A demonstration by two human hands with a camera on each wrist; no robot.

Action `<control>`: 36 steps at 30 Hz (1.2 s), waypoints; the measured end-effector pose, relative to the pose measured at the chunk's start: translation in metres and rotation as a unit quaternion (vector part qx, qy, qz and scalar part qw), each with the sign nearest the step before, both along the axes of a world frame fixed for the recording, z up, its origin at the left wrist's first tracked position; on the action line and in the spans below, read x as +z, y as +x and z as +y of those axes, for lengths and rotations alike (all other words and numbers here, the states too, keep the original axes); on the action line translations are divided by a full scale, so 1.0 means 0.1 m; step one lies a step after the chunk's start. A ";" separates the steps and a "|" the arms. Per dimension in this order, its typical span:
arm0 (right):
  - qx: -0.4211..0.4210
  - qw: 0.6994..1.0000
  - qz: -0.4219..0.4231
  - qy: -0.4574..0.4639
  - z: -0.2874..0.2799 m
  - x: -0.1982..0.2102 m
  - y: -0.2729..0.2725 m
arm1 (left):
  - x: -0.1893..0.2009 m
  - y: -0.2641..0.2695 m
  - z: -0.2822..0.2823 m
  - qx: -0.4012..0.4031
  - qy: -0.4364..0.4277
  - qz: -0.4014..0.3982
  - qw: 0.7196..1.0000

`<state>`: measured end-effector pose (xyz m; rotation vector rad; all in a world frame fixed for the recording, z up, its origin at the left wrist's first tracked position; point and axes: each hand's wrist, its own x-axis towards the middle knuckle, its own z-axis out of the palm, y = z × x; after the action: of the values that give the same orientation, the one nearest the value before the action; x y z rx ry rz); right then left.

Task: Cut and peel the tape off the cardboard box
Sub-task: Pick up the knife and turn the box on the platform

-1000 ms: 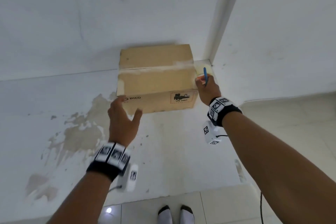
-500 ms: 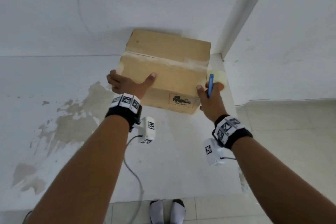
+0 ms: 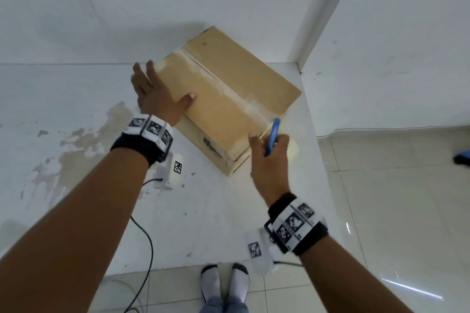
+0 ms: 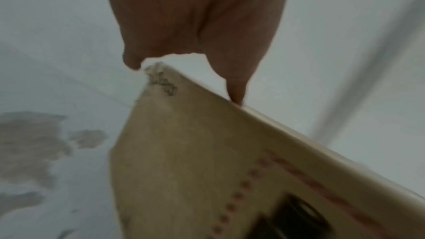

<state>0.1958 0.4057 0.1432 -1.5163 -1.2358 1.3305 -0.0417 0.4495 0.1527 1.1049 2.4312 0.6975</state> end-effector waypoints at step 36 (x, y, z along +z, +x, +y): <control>-0.102 0.994 0.001 0.035 -0.23 -0.10 0.37 | -0.24 0.23 -0.57 -0.448 -0.121 0.258 0.847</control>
<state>0.2324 0.3825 0.1335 -1.5447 -1.0837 1.1441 -0.0186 0.3926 0.1284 2.2571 1.8827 -0.2405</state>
